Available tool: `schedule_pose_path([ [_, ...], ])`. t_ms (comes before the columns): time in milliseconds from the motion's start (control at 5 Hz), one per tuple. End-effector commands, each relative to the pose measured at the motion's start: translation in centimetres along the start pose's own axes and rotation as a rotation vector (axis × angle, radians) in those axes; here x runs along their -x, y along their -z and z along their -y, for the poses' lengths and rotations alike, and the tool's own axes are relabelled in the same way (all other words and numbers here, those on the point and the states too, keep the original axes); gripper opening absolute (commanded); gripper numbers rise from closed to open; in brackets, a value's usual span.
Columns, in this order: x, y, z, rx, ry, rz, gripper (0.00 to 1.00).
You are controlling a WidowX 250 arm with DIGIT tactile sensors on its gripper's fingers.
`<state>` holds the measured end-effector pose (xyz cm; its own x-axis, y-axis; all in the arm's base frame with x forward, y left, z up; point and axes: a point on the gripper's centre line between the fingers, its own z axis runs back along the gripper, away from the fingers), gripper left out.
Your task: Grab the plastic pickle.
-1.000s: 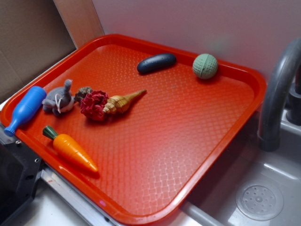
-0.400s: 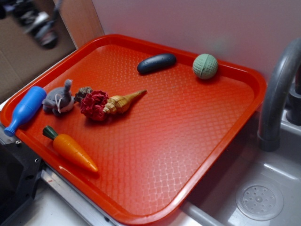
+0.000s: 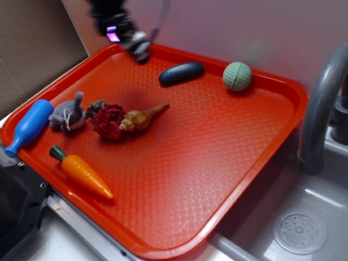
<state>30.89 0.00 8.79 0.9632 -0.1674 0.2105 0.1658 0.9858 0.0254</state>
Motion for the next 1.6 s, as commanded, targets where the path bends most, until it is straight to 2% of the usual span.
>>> schedule_pose_path([
  [0,-2.2,1.6,0.3,-0.012,0.002,-0.026,1.0],
  [200,-2.2,1.6,0.3,-0.012,0.002,-0.026,1.0],
  [400,-2.9,6.7,-0.5,-0.04,0.027,-0.118,1.0],
  [600,-2.6,10.6,-0.4,-0.063,0.047,-0.169,1.0],
  [800,-2.1,11.5,-0.1,-0.072,0.091,-0.164,1.0],
  [1000,-1.7,11.1,0.2,-0.069,0.086,-0.156,0.0],
  [1200,-1.4,11.0,0.3,-0.084,0.096,-0.146,0.0],
  [1400,-0.6,9.4,0.2,-0.074,0.078,-0.153,0.0],
])
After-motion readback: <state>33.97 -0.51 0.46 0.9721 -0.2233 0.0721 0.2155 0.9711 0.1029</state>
